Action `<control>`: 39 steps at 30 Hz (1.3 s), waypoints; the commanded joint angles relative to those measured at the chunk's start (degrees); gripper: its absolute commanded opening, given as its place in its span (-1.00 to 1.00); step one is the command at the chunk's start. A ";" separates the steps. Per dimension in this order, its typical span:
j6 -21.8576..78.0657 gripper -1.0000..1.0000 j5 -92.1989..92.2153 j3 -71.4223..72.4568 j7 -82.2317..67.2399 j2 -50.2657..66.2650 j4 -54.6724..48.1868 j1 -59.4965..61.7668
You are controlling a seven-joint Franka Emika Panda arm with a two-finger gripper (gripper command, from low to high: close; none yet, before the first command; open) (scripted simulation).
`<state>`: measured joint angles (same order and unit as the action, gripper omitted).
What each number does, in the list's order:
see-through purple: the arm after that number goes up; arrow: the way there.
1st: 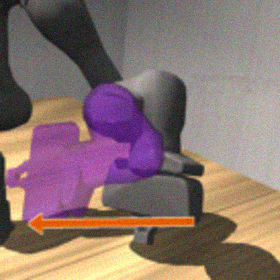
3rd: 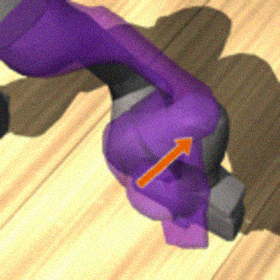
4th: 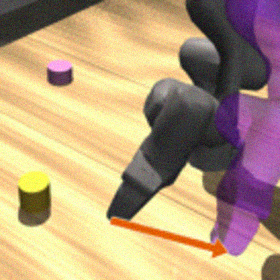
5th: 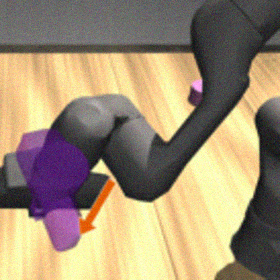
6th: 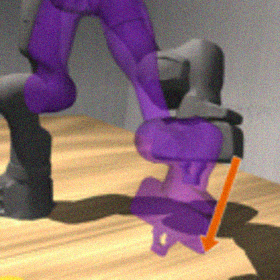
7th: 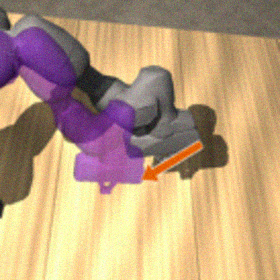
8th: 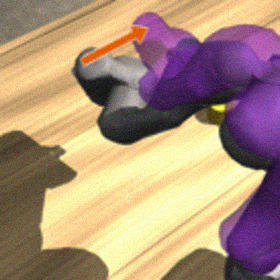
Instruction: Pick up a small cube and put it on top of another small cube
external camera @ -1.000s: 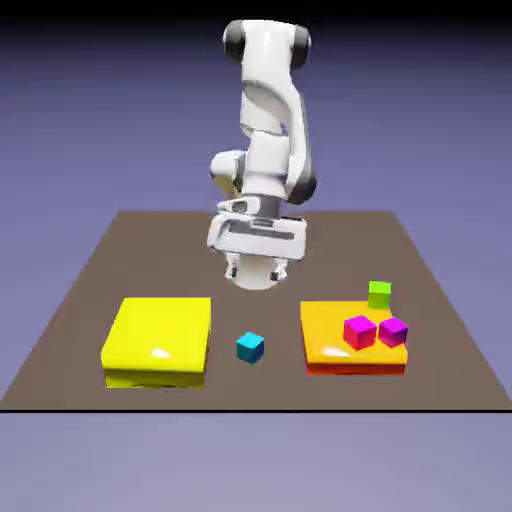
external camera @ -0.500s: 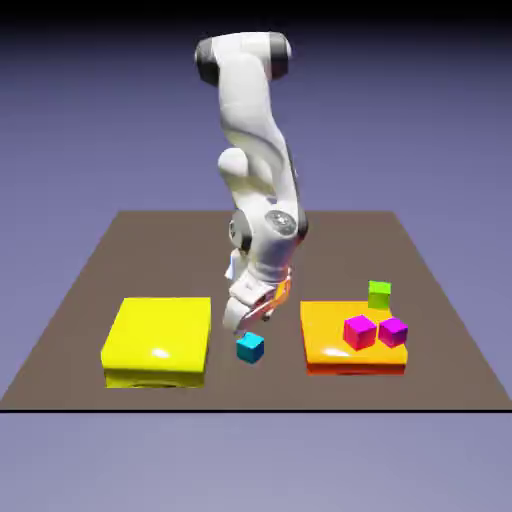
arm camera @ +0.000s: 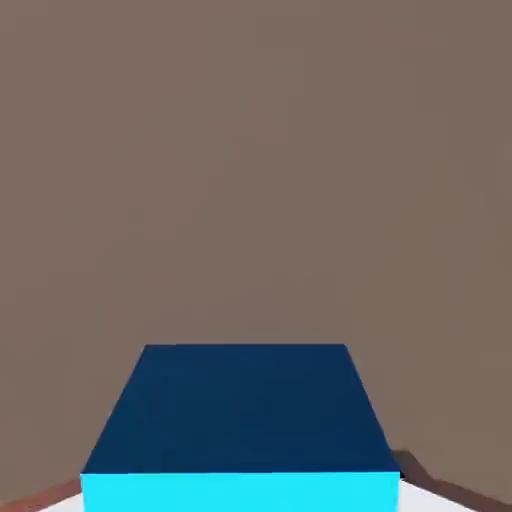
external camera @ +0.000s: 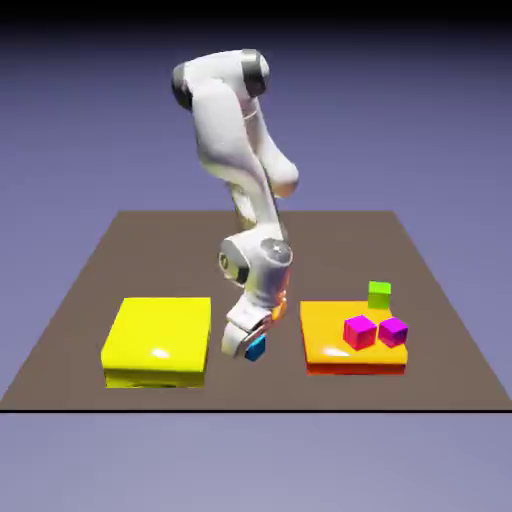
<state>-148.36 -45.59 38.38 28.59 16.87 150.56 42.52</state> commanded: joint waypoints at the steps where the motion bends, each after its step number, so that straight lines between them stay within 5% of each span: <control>1: 0.42 -1.00 2.44 1.53 -1.74 -1.58 0.41 0.89; 5: 2.14 -1.00 12.40 7.68 -8.86 -7.87 2.07 4.44; 39: 25.11 -1.00 50.53 -10.06 17.52 -23.47 -7.63 -65.86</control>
<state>-123.24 5.14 28.32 45.99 -6.60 142.94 -23.38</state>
